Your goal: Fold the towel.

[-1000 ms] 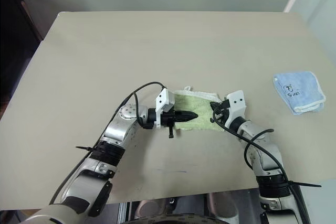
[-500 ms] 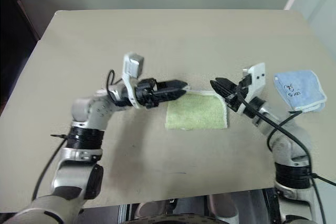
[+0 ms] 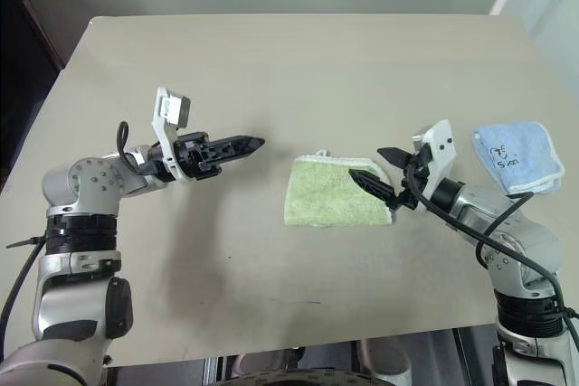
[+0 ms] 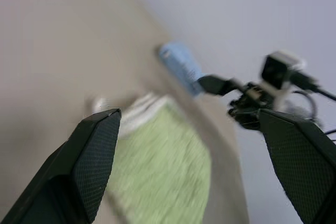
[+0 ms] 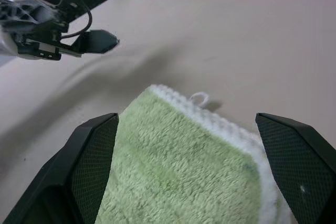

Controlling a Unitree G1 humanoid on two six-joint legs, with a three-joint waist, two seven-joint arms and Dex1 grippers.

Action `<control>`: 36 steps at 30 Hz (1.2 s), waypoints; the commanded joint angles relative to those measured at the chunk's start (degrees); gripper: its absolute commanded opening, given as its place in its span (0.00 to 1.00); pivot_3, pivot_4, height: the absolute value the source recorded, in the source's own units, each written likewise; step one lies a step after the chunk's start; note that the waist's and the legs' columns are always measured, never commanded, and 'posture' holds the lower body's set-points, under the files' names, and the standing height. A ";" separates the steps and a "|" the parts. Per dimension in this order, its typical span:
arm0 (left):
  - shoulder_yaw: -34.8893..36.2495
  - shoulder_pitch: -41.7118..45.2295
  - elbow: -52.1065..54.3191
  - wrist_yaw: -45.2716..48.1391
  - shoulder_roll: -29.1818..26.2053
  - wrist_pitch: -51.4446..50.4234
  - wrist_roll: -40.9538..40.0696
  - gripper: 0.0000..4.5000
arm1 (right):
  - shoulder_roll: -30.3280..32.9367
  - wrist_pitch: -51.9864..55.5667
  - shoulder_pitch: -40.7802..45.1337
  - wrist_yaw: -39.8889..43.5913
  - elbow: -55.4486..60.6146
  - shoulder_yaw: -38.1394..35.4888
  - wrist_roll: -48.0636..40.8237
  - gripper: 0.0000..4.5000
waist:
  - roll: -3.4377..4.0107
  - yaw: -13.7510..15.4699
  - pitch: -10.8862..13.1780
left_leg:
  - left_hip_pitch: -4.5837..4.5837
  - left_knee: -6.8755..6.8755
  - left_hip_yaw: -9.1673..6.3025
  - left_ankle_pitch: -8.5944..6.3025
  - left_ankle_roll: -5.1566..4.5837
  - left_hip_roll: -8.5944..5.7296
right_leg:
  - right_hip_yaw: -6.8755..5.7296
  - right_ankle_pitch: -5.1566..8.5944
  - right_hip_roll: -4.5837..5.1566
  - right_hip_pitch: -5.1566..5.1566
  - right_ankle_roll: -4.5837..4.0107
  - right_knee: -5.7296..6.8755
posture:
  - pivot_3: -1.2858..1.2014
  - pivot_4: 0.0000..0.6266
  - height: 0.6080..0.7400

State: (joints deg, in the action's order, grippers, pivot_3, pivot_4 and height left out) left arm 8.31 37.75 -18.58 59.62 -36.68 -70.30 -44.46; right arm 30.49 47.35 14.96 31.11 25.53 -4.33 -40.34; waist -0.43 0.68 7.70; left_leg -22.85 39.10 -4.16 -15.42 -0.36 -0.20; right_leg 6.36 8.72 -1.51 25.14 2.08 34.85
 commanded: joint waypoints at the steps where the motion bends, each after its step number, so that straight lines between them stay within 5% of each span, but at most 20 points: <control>1: -1.10 3.05 -1.59 -4.35 -1.78 -11.80 0.04 1.00 | -0.41 -2.17 0.85 -1.40 1.59 1.52 2.73 0.99 | 0.00 0.05 0.00 | 0.00 0.01 0.00 -0.05 -0.08 0.00 | 0.00 0.00 0.00 0.01 -0.01 0.02 | 0.52 0.24 1.00; 15: -3.06 2.44 -2.54 -12.44 4.93 -22.20 -2.83 1.00 | 0.91 -1.49 0.79 -1.45 2.03 1.64 5.09 0.99 | 0.00 0.50 0.00 | 0.02 0.07 0.00 0.21 0.31 -0.04 | 0.00 0.09 0.00 0.00 -0.53 0.08 | 0.52 0.24 1.00; 19: -1.40 4.32 -4.53 -20.65 12.58 -22.20 -4.72 1.00 | 5.69 -6.80 -0.84 2.46 4.26 5.42 10.53 0.99 | 0.04 2.08 0.00 | 0.05 0.12 -0.04 0.26 0.13 -0.16 | 0.02 0.13 0.11 -0.18 -0.34 0.04 | 0.52 0.24 1.00; 36: 4.42 6.19 -12.02 -38.83 21.55 -22.20 -19.45 1.00 | 15.28 -4.64 -3.62 11.68 8.81 2.68 7.06 0.99 | 0.01 2.45 0.01 | 0.47 0.29 0.15 0.36 -0.01 -0.55 | 0.06 0.26 0.44 -0.72 0.06 0.05 | 0.52 0.24 1.00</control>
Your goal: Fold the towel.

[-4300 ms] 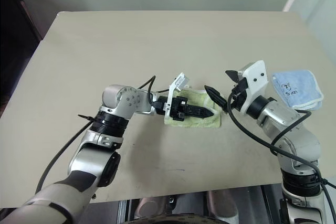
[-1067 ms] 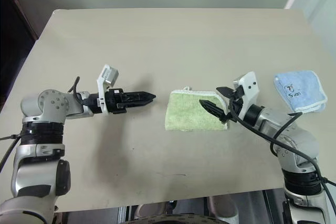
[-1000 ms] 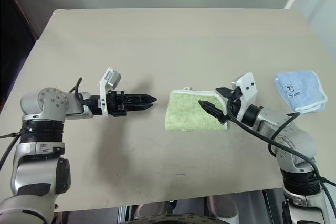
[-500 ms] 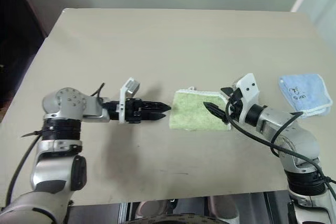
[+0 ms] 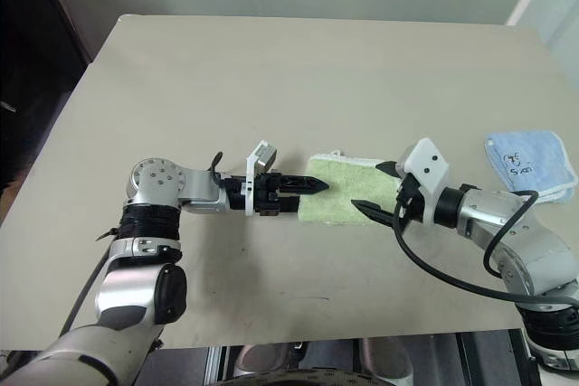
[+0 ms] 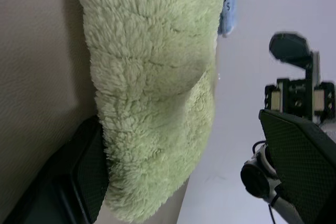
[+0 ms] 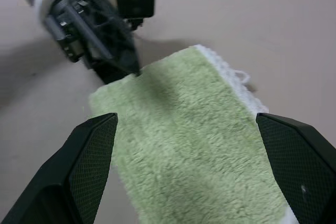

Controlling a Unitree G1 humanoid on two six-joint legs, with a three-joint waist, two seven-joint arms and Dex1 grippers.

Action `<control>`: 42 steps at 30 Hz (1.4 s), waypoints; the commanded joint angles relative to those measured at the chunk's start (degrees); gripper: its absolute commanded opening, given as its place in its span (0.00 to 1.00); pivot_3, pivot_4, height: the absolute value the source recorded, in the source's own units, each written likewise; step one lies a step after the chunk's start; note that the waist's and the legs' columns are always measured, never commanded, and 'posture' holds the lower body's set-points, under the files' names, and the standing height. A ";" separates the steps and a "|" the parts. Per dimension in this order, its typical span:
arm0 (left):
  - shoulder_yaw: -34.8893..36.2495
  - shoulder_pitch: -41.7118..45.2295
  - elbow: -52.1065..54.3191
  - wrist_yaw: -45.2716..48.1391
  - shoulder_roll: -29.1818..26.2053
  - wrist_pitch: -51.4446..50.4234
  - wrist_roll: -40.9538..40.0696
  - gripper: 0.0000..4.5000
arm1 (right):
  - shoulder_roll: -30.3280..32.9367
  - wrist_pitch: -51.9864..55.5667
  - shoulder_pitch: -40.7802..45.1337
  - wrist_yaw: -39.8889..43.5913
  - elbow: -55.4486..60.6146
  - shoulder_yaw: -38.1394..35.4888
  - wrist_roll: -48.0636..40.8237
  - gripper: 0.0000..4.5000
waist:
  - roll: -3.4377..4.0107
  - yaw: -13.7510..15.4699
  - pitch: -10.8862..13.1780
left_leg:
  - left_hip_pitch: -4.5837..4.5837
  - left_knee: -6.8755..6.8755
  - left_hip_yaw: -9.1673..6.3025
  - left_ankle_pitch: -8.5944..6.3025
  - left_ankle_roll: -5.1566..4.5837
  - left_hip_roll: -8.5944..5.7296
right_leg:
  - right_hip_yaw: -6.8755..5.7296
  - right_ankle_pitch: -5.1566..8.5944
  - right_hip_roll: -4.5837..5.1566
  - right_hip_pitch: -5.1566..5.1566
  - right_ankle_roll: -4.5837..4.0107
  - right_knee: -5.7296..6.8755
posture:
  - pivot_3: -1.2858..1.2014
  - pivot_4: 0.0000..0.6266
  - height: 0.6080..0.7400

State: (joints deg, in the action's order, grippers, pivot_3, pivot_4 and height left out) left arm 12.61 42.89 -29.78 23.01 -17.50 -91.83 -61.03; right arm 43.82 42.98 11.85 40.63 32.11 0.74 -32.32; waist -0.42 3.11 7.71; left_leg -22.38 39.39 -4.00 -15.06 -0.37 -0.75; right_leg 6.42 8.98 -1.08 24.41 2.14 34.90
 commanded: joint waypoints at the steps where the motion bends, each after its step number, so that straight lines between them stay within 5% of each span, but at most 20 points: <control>1: 0.20 1.05 -0.78 -3.09 2.97 -0.67 -3.01 1.00 | 2.70 -0.33 -0.84 2.77 2.31 -2.70 -1.06 0.99 | 0.00 0.02 0.00 | 0.00 0.00 -0.01 0.01 -0.04 -0.08 | 0.00 0.01 0.07 -0.01 0.03 0.00 | 0.52 0.24 1.00; 12: 2.41 0.68 1.63 -8.28 9.30 -0.36 0.40 0.96 | 5.98 -0.77 -2.38 5.60 2.28 -4.22 -0.73 1.00 | -0.04 0.03 0.03 | 0.01 0.00 -0.10 0.07 -0.30 -0.62 | 0.07 0.17 0.41 -0.15 0.41 -0.03 | 0.52 0.24 1.00; 14: 3.48 0.58 1.15 -8.55 10.84 0.06 1.81 0.88 | 5.90 -0.70 -2.75 5.36 2.39 -4.62 -0.83 1.00 | -0.05 0.03 0.03 | 0.02 0.00 -0.09 0.06 -0.33 -0.64 | 0.08 0.20 0.42 -0.17 0.45 -0.04 | 0.52 0.24 1.00; 25: 9.53 -0.12 3.01 -9.08 15.86 -0.45 4.58 0.02 | 5.11 -0.50 -4.30 3.97 3.30 -5.66 -0.67 1.00 | -0.07 0.04 0.04 | 0.05 -0.01 -0.10 0.05 -0.38 -0.64 | 0.11 0.43 0.42 -0.24 0.85 -0.04 | 0.52 0.24 1.00; 34: 13.12 1.00 5.54 -7.95 13.49 -0.67 -0.08 0.01 | 4.59 -0.47 -5.03 3.73 3.78 -7.04 -1.14 1.00 | -0.09 -0.01 0.06 | 0.12 -0.05 -0.09 0.05 -0.37 -0.62 | 0.12 0.43 0.40 -0.24 0.85 -0.03 | 0.52 0.24 1.00; 42: 19.33 6.12 2.39 -5.61 1.58 2.25 -0.56 0.01 | 3.35 -1.21 -3.63 3.32 2.84 -5.81 -0.46 1.00 | -0.19 -0.52 0.14 | 0.18 -0.22 -0.10 0.09 -0.28 -0.56 | 0.10 0.38 0.34 -0.16 0.77 -0.02 | 0.52 0.24 1.00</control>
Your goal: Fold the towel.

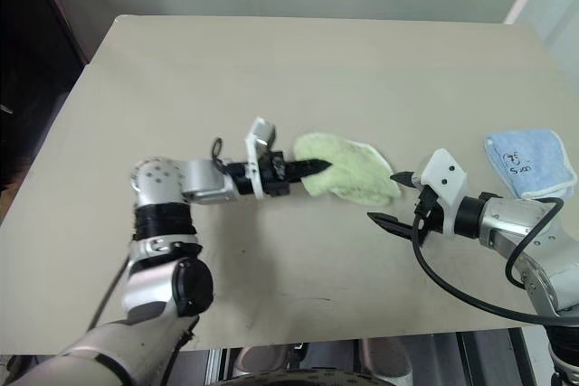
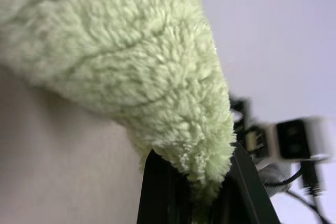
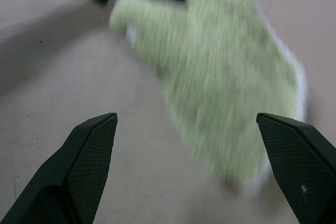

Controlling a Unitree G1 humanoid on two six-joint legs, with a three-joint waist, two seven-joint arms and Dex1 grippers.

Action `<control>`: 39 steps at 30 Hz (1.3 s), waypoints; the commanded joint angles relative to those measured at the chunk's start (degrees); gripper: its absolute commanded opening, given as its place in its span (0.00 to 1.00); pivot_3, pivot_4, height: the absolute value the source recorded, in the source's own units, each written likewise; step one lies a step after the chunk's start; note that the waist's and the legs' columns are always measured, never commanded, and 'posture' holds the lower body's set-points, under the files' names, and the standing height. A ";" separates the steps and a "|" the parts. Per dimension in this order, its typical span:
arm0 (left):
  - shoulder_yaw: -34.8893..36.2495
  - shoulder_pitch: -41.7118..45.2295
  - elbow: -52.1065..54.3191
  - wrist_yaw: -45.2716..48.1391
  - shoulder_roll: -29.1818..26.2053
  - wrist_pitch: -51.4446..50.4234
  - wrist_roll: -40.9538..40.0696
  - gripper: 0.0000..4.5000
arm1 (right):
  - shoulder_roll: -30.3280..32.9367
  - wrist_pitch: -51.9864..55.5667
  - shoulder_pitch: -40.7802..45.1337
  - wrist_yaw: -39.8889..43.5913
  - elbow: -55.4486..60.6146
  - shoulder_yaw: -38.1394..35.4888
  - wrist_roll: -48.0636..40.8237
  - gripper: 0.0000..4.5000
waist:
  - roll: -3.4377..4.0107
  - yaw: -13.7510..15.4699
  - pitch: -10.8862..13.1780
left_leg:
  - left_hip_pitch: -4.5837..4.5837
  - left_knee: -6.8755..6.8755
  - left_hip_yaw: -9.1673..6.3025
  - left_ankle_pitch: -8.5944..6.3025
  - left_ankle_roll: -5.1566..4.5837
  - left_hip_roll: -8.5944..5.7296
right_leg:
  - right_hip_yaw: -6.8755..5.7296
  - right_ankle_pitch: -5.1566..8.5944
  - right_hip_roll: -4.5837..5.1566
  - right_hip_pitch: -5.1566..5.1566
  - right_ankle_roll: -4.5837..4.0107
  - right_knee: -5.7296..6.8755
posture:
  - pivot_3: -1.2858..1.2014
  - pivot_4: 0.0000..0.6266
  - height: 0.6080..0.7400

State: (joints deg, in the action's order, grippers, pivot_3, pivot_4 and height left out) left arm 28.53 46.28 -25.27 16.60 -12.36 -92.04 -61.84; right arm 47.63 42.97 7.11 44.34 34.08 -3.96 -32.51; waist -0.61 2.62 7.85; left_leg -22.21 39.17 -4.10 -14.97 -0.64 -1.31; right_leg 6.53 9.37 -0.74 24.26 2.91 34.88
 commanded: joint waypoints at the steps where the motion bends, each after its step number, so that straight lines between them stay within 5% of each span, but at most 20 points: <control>1: 4.13 3.26 -3.01 0.70 -4.78 3.50 0.79 0.01 | -0.62 -1.30 1.27 -0.37 0.75 -1.01 -0.18 1.00 | 0.00 -0.09 0.00 | 0.01 0.00 0.00 0.00 0.00 0.01 | 0.00 0.00 0.00 0.01 0.00 0.01 | 0.52 0.24 1.00; 18: 4.70 16.84 -35.88 6.63 -28.87 46.43 21.47 0.01 | -2.38 -4.16 6.33 1.73 -3.96 4.03 2.31 1.00 | -0.11 -0.51 0.09 | -0.49 -0.12 -0.11 -0.15 0.07 0.01 | -0.09 -0.20 -0.01 0.59 -0.23 -0.01 | 0.52 0.24 1.00; 39: 7.31 21.37 -43.89 10.28 -41.80 58.25 26.36 0.01 | -3.78 -6.76 9.29 4.79 -7.65 7.40 4.49 1.00 | -0.09 -1.31 0.11 | -1.28 -0.02 -0.16 -0.19 0.16 0.12 | -0.25 -0.30 0.02 1.40 -0.33 0.06 | 0.52 0.24 1.00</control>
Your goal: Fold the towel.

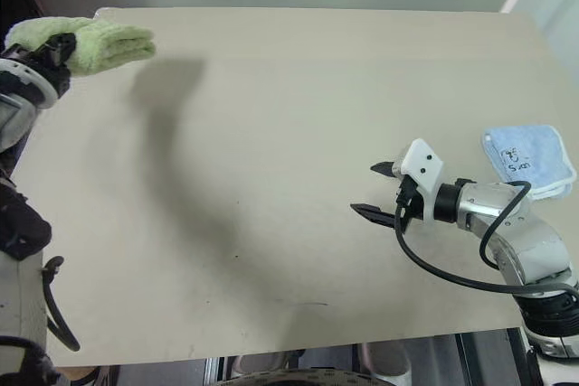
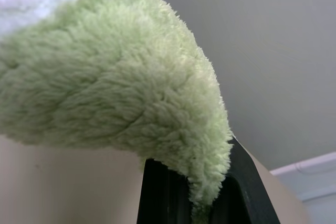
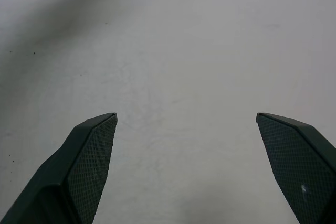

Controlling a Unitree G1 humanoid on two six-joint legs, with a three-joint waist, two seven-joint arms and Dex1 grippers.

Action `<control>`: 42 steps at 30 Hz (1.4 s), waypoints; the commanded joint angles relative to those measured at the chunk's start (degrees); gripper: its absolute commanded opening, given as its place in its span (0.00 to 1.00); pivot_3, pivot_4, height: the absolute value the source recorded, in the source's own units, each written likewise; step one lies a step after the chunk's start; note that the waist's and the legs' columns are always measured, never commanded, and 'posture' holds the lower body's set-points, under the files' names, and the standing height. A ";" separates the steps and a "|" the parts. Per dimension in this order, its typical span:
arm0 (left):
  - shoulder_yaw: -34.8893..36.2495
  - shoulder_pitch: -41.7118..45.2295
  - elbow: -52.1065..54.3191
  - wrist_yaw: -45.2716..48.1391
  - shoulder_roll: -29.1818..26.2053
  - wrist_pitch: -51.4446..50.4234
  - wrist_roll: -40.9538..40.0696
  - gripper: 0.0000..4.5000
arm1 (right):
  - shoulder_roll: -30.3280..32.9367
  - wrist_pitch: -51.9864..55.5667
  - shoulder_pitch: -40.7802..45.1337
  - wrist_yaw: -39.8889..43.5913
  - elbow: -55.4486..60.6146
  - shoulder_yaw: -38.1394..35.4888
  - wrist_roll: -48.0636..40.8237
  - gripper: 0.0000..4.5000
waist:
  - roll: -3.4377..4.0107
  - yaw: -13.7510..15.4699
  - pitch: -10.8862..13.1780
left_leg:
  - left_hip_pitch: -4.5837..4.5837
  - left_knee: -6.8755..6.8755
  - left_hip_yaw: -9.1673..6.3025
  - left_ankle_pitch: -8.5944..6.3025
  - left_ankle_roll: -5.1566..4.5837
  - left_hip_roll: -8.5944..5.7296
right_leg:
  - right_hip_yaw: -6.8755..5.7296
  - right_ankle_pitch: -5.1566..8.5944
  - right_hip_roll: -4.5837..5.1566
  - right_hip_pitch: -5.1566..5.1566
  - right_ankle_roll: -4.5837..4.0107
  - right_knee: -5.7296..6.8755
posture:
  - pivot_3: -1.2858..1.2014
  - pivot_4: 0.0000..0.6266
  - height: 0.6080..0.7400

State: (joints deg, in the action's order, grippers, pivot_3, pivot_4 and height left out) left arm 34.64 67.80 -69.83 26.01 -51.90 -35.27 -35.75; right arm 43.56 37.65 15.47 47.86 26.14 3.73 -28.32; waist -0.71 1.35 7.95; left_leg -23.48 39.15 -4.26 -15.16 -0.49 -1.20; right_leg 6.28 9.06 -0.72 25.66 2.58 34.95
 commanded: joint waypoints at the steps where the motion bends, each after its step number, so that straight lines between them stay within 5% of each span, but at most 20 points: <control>1: 1.29 -0.47 0.74 0.94 -2.43 1.48 0.37 0.01 | 0.36 -1.55 0.87 1.47 0.19 -0.32 0.38 1.00 | 0.02 -0.08 0.01 | 0.00 0.01 0.03 0.00 0.00 0.00 | -0.02 -0.01 -0.01 0.01 -0.06 0.02 | 0.52 0.24 1.00; 12: 3.29 -12.28 3.82 -1.79 -2.76 1.21 0.54 0.01 | 0.50 -3.06 2.53 3.95 -2.08 1.70 2.48 1.00 | -0.08 -0.81 -0.05 | 0.00 0.02 0.15 0.10 0.18 0.26 | -0.13 -0.21 -0.17 0.12 -0.26 0.11 | 0.52 0.24 1.00; 21: 8.46 -23.83 14.48 -8.29 -1.67 -10.94 -3.35 0.01 | 0.52 -3.79 2.34 4.87 -2.76 1.13 2.89 1.00 | -0.08 -0.93 -0.05 | 0.03 0.09 0.13 0.24 0.33 0.31 | -0.14 -0.20 -0.26 0.09 -0.76 0.17 | 0.52 0.24 1.00; 35: 19.53 -32.96 43.46 -32.13 16.94 -18.76 -12.39 0.01 | -0.82 -4.56 2.15 4.40 -2.89 1.75 3.94 1.00 | -0.10 -0.77 -0.06 | 0.62 0.12 0.11 0.33 0.33 0.26 | -0.10 -0.47 -0.30 -0.53 -0.94 0.20 | 0.52 0.24 1.00; 42: 19.78 -35.86 47.87 -35.76 20.22 -17.10 -12.42 0.01 | -0.67 -4.80 1.62 4.53 -2.61 1.23 4.00 1.00 | -0.11 -0.84 -0.06 | 1.01 0.01 0.11 0.46 0.46 0.27 | -0.03 -0.64 -0.36 -0.77 -0.98 0.18 | 0.52 0.24 1.00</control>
State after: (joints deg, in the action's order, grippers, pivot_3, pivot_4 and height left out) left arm 53.60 32.28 -24.10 -9.14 -31.41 -53.27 -47.64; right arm 42.74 34.06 16.96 52.13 22.54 6.02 -24.45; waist -0.82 0.50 7.89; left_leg -22.37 39.12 -4.15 -14.70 -0.03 -0.92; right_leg 6.26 8.42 -1.09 24.82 1.60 35.13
